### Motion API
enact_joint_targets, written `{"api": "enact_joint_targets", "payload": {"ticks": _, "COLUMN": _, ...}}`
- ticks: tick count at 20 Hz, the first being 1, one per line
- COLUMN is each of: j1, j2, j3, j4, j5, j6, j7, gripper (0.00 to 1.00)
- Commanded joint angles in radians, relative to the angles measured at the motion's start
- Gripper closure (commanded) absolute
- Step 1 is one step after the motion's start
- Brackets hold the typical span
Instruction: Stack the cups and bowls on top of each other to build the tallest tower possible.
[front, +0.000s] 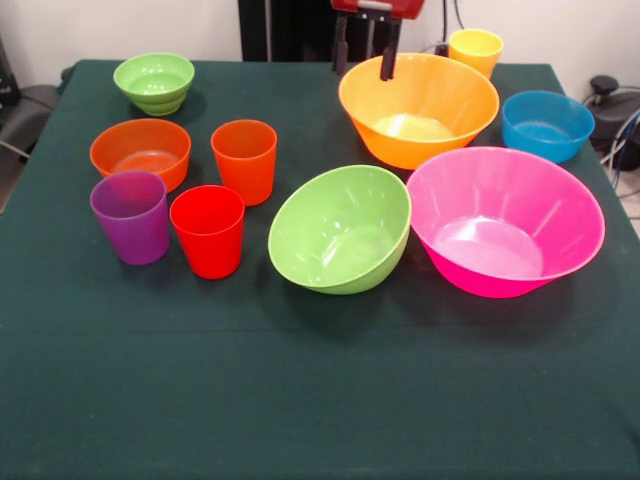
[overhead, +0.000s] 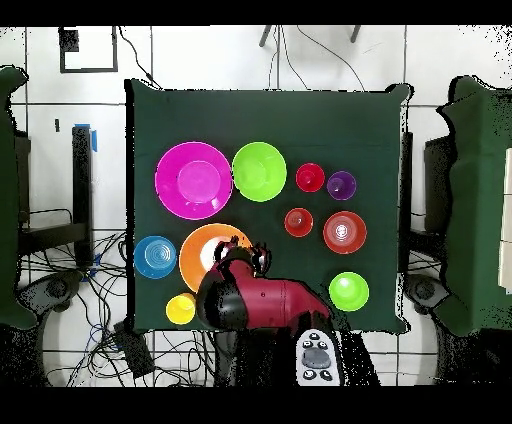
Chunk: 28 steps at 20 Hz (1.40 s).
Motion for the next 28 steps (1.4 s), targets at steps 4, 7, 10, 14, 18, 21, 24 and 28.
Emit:
{"api": "enact_joint_targets", "payload": {"ticks": 4, "j1": -0.038, "j2": 0.117, "j3": 0.077, "j4": 0.025, "j5": -0.053, "j6": -0.049, "j7": 0.111, "gripper": 0.00}}
{"api": "enact_joint_targets", "payload": {"ticks": 7, "j1": -0.058, "j2": 0.108, "j3": 0.085, "j4": 0.022, "j5": -0.063, "j6": -0.034, "j7": 0.096, "gripper": 0.00}}
{"api": "enact_joint_targets", "payload": {"ticks": 10, "j1": -0.067, "j2": 0.106, "j3": 0.090, "j4": 0.022, "j5": -0.070, "j6": -0.031, "j7": 0.089, "gripper": 0.00}}
{"api": "enact_joint_targets", "payload": {"ticks": 14, "j1": -0.073, "j2": 0.110, "j3": 0.092, "j4": 0.014, "j5": -0.078, "j6": -0.032, "j7": 0.088, "gripper": 0.00}}
{"api": "enact_joint_targets", "payload": {"ticks": 18, "j1": -0.076, "j2": 0.111, "j3": 0.095, "j4": 0.009, "j5": -0.084, "j6": -0.027, "j7": 0.088, "gripper": 0.00}}
{"api": "enact_joint_targets", "payload": {"ticks": 21, "j1": -0.082, "j2": 0.127, "j3": 0.100, "j4": 0.001, "j5": -0.090, "j6": -0.040, "j7": 0.091, "gripper": 0.00}}
{"api": "enact_joint_targets", "payload": {"ticks": 24, "j1": -0.086, "j2": 0.144, "j3": 0.106, "j4": -0.006, "j5": -0.094, "j6": -0.055, "j7": 0.094, "gripper": 0.00}}
{"api": "enact_joint_targets", "payload": {"ticks": 28, "j1": -0.102, "j2": 0.177, "j3": 0.125, "j4": -0.012, "j5": -0.104, "j6": -0.089, "j7": 0.100, "gripper": 0.00}}
